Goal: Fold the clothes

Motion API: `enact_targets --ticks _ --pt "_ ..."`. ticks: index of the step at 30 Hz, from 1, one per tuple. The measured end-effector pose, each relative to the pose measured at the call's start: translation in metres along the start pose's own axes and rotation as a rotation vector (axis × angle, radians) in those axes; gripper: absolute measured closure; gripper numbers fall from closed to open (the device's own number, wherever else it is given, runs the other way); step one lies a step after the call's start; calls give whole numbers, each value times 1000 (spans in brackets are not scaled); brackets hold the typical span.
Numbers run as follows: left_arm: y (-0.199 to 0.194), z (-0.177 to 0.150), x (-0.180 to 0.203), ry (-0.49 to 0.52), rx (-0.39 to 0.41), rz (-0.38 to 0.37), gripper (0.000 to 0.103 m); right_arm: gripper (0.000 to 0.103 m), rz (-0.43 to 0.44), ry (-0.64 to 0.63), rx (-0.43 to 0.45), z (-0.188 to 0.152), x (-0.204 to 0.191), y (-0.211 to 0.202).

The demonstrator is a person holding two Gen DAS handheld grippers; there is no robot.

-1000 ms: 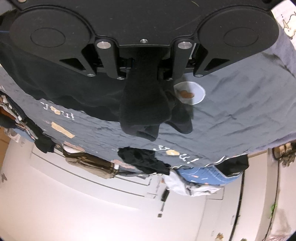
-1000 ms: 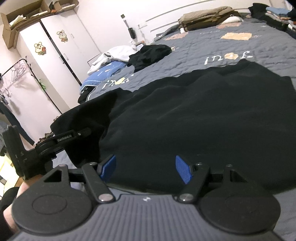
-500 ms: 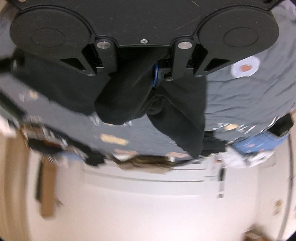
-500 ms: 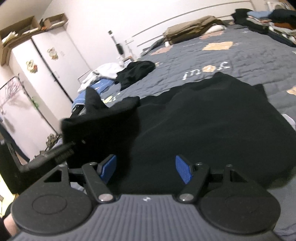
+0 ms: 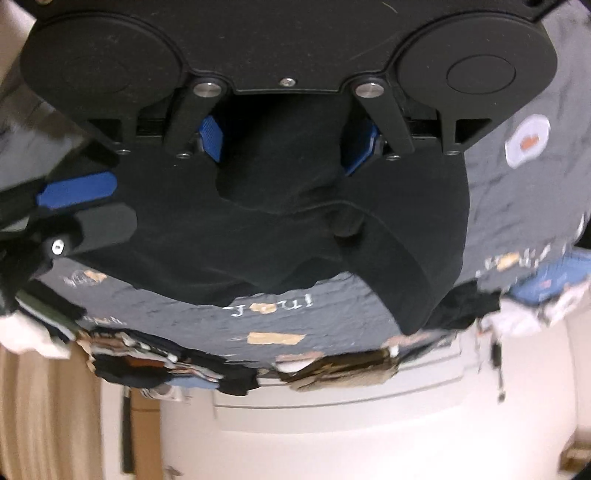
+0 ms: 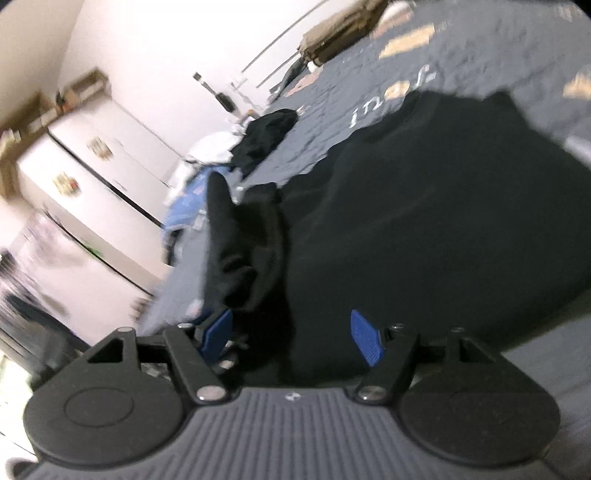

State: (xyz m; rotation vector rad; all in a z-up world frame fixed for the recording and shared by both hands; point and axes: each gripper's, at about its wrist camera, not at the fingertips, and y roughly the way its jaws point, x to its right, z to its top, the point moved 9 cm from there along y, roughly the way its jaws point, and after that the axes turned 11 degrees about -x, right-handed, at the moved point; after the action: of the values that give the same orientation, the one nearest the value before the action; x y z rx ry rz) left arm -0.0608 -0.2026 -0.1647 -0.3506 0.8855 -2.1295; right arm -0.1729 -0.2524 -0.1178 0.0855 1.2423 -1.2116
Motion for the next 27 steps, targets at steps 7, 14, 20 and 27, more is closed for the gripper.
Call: enact_targets --ticks 7,14,20,27 --pt "-22 -5 -6 -13 -14 -21 29 33 129 62 -43 7 -13 26" --pt "-51 -9 -18 70 2 2 25 32 167 25 -69 2 -31 49" --pt "-51 -12 -47 25 -8 49 22 32 193 8 -67 0 -45 70" --pt "-46 -23 -56 68 -48 83 21 28 170 12 -53 4 -56 98"
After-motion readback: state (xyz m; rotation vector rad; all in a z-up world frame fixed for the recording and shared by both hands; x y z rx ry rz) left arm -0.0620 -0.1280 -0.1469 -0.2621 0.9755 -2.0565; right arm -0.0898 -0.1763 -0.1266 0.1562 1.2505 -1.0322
